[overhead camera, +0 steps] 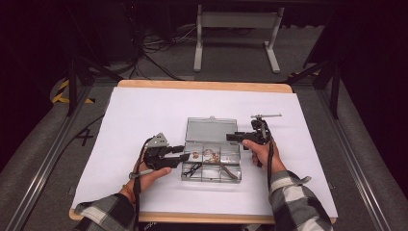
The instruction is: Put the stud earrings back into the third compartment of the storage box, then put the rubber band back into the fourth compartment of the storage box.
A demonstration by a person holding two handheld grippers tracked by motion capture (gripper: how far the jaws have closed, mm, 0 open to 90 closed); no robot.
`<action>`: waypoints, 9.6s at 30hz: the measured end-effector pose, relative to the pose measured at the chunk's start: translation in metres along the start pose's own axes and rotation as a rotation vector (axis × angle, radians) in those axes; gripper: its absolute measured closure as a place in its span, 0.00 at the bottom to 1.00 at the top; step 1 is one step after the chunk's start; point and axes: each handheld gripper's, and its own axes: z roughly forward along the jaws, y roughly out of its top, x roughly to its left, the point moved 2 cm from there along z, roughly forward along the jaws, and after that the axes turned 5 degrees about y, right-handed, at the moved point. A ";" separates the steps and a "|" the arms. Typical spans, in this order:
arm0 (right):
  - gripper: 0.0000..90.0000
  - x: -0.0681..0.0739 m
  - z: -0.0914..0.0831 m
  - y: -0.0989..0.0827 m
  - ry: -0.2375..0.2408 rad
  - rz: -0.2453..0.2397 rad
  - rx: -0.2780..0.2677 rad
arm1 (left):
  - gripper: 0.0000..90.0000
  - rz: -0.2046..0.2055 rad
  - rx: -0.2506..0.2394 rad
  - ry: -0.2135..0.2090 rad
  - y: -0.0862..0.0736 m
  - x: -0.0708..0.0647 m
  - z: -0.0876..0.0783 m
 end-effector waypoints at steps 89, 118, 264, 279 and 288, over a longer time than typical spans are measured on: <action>0.80 0.077 -0.065 -0.020 -0.117 -0.620 -0.202 | 0.89 0.124 -0.160 0.044 0.049 0.008 -0.021; 0.94 0.086 -0.085 -0.028 -0.124 -0.672 -0.219 | 0.90 0.166 -0.126 0.080 0.045 -0.001 -0.029; 1.00 0.093 -0.077 -0.116 -0.103 -0.700 0.102 | 1.00 0.291 0.145 0.012 -0.020 -0.042 -0.041; 1.00 0.091 -0.079 -0.122 -0.101 -0.704 0.132 | 1.00 0.295 0.178 -0.010 -0.033 -0.039 -0.037; 1.00 0.091 -0.076 -0.121 -0.121 -0.707 0.121 | 1.00 0.312 0.172 0.010 -0.036 -0.037 -0.035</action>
